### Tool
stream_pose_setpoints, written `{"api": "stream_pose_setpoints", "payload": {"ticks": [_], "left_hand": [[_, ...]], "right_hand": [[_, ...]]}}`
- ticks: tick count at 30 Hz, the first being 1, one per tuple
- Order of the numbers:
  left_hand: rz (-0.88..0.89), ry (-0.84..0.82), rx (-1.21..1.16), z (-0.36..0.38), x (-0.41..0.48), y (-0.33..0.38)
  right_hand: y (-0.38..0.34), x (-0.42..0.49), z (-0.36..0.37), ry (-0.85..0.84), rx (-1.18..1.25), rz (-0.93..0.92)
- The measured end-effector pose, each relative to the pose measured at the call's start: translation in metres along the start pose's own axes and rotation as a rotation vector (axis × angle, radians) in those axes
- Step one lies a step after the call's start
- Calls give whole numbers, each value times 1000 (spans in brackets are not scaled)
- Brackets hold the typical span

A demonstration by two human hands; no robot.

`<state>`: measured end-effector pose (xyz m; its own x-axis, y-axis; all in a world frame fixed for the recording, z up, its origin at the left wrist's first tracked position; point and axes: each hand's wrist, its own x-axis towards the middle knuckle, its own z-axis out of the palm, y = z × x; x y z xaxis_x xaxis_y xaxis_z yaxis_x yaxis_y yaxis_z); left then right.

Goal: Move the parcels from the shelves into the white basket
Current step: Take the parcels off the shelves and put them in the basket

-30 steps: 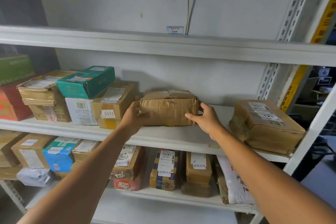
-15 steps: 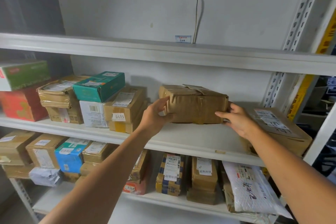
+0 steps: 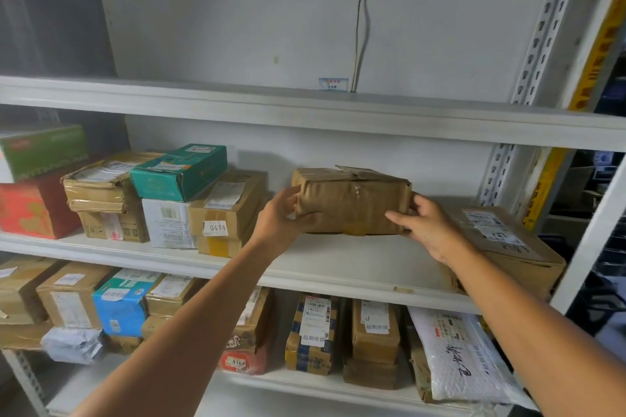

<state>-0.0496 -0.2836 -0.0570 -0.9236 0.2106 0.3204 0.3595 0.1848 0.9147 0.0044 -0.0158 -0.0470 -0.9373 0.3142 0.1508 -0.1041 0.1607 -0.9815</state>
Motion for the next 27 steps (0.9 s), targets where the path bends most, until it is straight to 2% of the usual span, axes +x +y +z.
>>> {"api": "stream_pose_setpoints", "payload": {"ticks": [5,10,13,20,27], "left_hand": [[-48,36,-96,-4,14,-13],[-81,52,-9,-9,26,-21],[-92,19,-52,-11,29,-24],[-120,-45,-74,-18,30,-26],[-115,-63,-52,-16,32,-28]], "right_hand": [[-1,-14,25,53,-173,-197],[3,-31,49,161,-346,-327],[6,-40,61,224,-405,-379],[9,-51,73,314,-585,-397],[6,-52,65,279,-563,-357]]}}
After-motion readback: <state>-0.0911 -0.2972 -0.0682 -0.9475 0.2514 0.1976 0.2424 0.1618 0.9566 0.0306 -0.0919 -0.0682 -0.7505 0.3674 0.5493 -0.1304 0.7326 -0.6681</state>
